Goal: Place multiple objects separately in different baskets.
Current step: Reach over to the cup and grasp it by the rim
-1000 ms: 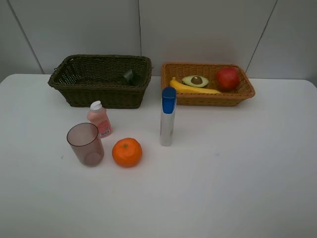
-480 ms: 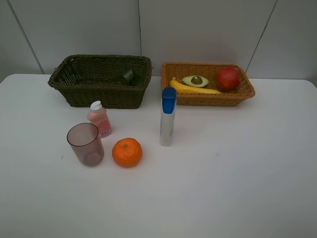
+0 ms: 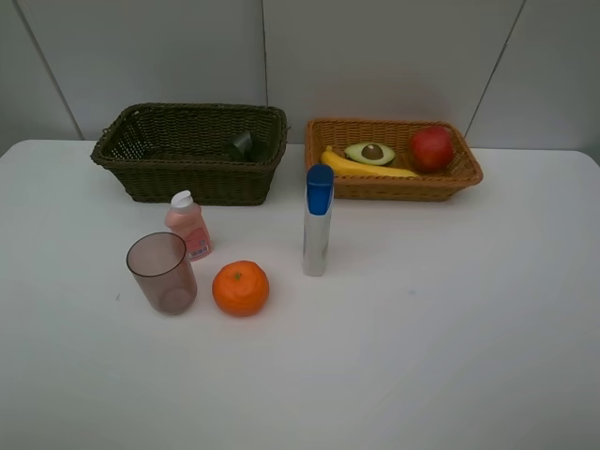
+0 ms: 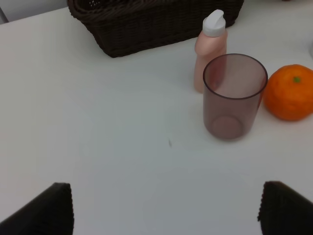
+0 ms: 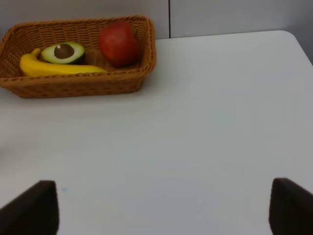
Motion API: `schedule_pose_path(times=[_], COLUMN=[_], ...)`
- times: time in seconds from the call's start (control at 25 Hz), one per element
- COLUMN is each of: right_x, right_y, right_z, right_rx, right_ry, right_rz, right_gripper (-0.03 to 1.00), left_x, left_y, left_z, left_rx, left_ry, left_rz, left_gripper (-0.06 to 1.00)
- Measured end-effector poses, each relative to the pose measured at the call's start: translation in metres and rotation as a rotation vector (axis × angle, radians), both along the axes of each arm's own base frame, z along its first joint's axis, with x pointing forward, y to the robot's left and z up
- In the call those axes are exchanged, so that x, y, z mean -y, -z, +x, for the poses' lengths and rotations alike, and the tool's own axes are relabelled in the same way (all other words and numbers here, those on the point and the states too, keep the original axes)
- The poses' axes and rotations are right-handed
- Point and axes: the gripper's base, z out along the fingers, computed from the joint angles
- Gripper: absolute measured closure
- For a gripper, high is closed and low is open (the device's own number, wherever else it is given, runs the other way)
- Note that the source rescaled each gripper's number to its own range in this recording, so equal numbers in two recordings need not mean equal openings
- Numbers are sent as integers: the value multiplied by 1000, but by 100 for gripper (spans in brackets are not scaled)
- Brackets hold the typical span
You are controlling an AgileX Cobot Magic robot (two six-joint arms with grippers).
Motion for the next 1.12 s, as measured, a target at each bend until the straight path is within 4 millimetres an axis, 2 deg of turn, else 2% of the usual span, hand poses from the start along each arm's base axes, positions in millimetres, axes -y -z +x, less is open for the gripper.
schedule_pose_path(times=[1.12], right_x=[0], right_y=[0], right_z=[0], right_rx=[0], right_ry=[-2], right_rz=[-2], right_gripper=[12], left_x=[0], left_y=[0], left_z=[0], left_rx=[0], left_ry=[0], left_rz=[0], left_gripper=[-6])
